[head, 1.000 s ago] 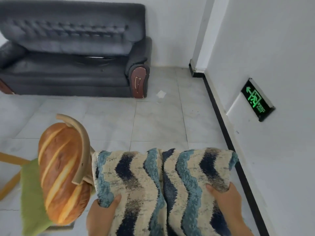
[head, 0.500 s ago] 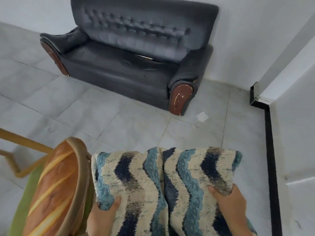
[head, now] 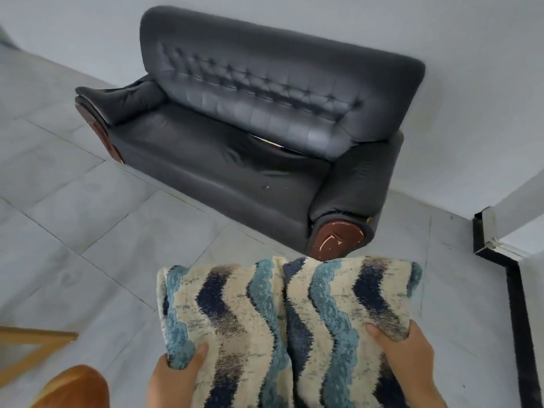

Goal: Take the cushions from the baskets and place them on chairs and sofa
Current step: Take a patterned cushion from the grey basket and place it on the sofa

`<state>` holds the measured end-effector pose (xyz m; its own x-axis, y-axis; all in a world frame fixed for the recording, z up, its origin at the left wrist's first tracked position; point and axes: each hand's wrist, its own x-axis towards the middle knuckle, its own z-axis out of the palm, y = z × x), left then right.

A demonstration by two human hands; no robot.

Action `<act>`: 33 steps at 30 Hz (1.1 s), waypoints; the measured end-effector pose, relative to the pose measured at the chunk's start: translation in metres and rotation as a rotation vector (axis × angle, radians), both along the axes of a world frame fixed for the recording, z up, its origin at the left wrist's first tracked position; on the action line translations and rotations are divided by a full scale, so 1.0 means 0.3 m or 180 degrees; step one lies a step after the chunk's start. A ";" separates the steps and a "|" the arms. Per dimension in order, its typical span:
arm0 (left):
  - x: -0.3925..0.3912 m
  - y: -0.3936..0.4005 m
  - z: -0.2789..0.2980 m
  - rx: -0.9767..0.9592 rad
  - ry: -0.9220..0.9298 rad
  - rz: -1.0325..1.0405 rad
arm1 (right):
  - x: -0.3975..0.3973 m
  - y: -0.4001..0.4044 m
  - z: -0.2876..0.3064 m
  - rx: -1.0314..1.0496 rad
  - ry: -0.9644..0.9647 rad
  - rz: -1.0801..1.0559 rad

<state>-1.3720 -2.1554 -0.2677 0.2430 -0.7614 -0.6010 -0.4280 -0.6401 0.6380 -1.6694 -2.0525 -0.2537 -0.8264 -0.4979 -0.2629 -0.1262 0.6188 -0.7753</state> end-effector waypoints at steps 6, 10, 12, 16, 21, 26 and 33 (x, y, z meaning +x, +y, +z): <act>-0.165 -0.436 -0.056 -0.0324 0.0007 0.0637 | -0.179 -0.603 -0.053 -0.0191 0.0048 0.0465; -0.304 -0.780 -0.023 -0.0586 0.0117 0.0861 | -0.346 -0.999 -0.006 -0.0340 0.0107 0.0575; -0.345 -0.945 -0.026 -0.0695 0.0098 0.0866 | -0.405 -1.162 0.006 -0.0398 0.0043 0.0574; -0.405 -1.241 -0.022 -0.0534 -0.0064 0.0719 | -0.476 -1.409 -0.023 -0.0184 -0.0094 0.0461; -0.500 -1.686 -0.127 -0.0370 -0.0022 0.0193 | -0.575 -1.773 -0.097 0.0035 -0.0154 0.0182; -0.588 -2.277 -0.186 -0.0383 -0.0178 -0.0407 | -0.600 -2.147 -0.168 0.0049 -0.0244 -0.0436; -0.828 -2.859 -0.279 -0.0164 -0.0101 -0.1219 | -0.758 -2.562 -0.239 0.0043 -0.0117 -0.0943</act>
